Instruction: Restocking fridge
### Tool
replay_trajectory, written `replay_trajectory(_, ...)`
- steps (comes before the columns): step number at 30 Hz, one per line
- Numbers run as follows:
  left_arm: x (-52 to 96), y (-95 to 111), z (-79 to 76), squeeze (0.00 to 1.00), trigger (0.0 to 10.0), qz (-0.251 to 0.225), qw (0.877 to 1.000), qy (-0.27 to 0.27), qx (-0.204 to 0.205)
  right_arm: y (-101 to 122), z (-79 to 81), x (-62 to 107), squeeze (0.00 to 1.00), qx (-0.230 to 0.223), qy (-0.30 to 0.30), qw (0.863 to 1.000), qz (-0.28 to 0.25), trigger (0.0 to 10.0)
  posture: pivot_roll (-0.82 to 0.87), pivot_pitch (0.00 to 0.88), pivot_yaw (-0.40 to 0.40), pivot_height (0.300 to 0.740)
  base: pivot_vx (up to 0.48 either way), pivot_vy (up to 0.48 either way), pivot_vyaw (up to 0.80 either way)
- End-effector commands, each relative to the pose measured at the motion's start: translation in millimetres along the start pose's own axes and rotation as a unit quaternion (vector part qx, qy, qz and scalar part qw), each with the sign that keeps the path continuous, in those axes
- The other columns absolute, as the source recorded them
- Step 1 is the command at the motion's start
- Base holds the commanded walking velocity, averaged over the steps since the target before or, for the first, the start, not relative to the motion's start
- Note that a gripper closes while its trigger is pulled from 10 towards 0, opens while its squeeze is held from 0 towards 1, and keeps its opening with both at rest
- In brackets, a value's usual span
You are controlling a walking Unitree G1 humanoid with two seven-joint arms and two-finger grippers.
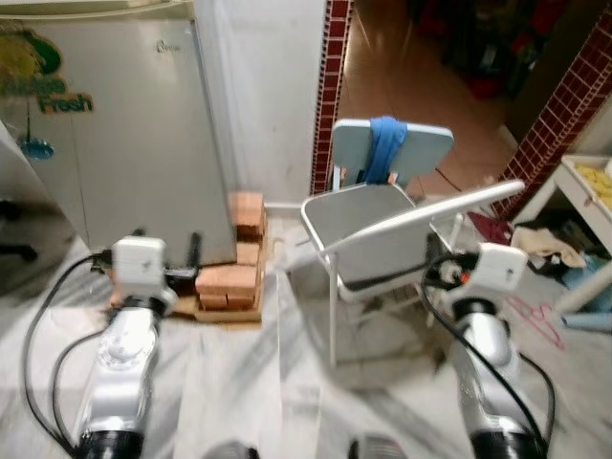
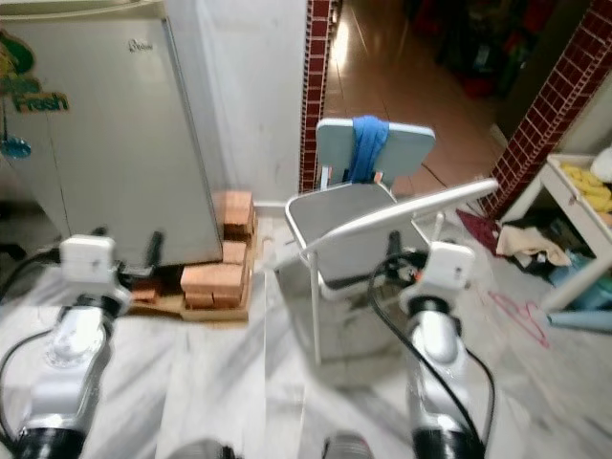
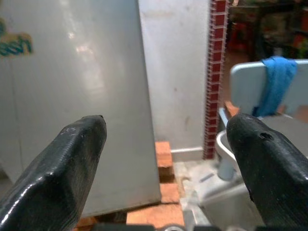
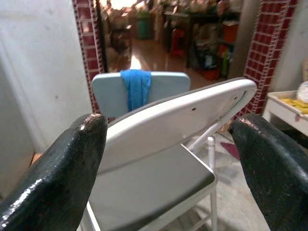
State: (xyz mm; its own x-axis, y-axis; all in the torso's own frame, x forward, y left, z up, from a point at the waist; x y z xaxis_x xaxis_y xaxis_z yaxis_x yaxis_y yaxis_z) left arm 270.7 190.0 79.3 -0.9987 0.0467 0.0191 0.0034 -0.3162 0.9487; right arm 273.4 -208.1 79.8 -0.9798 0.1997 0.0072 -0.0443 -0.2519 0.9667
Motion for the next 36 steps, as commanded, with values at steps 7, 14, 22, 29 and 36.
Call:
replay_trajectory(7, 3.2, -3, 10.7, 0.0, 10.0, 0.005, 1.0, 0.014, -0.003, -3, 11.9, -1.7, 0.0, 0.002, 0.023, 1.0, 0.011, 10.0, 0.03, 0.0, -0.017, 0.74, 0.0, 0.48, 0.0)
replay_trajectory(14, 1.9, -1, 9.7, 0.0, 10.0, 0.004, 1.0, 0.01, 0.005, 2, 13.5, -6.6, 0.0, 0.009, 0.037, 0.999, 0.007, 10.0, 0.03, 0.0, -0.008, 0.74, 0.0, 0.48, 0.0)
replay_trajectory(22, 2.8, 0, 7.1, 0.0, 10.0, 0.0, 1.0, -0.002, 0.009, 0, 12.3, -1.2, 0.0, -0.004, 0.032, 0.999, 0.011, 10.0, 0.03, 0.0, -0.013, 0.74, 0.0, 0.48, 0.0)
replay_trajectory(29, 3.8, -3, 5.9, 0.0, 10.0, 0.005, 1.0, 0.001, 0.025, -4, 15.8, -0.3, 0.0, -0.013, 0.04, 0.999, 0.019, 10.0, 0.03, 0.0, -0.024, 0.74, 0.0, 0.48, 0.0)
replay_trajectory(36, 1.7, 0, 8.6, 0.0, 10.0, -0.007, 1.0, -0.006, 0.029, -1, 16.9, -4.1, 0.0, -0.014, 0.045, 0.999, 0.017, 10.0, 0.03, 0.0, -0.025, 0.74, 0.0, 0.474, 0.0)
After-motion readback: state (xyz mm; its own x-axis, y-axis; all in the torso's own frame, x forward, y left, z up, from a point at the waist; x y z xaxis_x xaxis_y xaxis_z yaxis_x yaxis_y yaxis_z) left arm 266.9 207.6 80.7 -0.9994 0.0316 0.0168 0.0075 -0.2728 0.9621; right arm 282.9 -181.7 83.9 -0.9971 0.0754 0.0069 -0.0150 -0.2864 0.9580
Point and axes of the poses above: a point about 5 cm out from each wrist's last joint towards the gripper, its own x axis pointing back from the gripper into the wrist, its own y axis along the axis of the wrist's last joint, z = x × y, the point moved 1 cm from there along -x, pointing out of the wrist towards the gripper, and after that the axes turned 12 degrees about -x, right-handed, at the moved point
